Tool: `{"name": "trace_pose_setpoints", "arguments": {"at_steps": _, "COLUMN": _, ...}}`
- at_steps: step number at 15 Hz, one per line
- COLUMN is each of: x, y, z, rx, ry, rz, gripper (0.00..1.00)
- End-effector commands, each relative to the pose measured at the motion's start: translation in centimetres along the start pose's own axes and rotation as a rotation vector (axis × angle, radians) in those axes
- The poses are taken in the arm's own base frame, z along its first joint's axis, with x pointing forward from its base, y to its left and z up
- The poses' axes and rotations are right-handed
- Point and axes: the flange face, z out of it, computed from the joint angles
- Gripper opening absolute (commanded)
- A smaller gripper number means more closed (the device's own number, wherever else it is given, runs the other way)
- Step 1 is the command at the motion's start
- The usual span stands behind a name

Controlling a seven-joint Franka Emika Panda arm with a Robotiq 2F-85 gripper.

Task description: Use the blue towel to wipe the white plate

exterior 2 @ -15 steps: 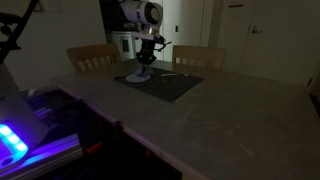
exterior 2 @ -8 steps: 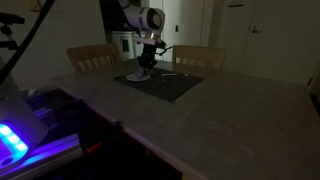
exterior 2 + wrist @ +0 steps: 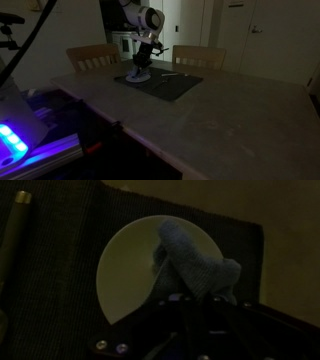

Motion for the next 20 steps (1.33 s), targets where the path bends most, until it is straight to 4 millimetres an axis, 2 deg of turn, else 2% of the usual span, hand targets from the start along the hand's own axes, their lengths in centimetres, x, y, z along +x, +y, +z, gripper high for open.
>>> {"name": "trace_pose_setpoints", "arguments": {"at_steps": 1, "x": -1.2, "y": -1.1, "z": -0.2, "rx": 0.017, "ry": -0.057, "rz": 0.014, "gripper": 0.02}}
{"name": "trace_pose_setpoints", "arguments": {"at_steps": 6, "x": -2.5, "y": 0.1, "z": 0.6, "rx": 0.057, "ry": -0.140, "rz": 0.176, "gripper": 0.02}}
{"name": "trace_pose_setpoints", "arguments": {"at_steps": 14, "x": -4.0, "y": 4.0, "z": 2.9, "rx": 0.203, "ry": -0.299, "rz": 0.498, "gripper": 0.02}}
{"name": "trace_pose_setpoints", "arguments": {"at_steps": 16, "x": -4.4, "y": 4.9, "z": 3.2, "rx": 0.215, "ry": -0.304, "rz": 0.596, "gripper": 0.02}}
{"name": "trace_pose_setpoints", "arguments": {"at_steps": 20, "x": -3.9, "y": 6.5, "z": 3.1, "rx": 0.150, "ry": -0.239, "rz": 0.722, "gripper": 0.02}}
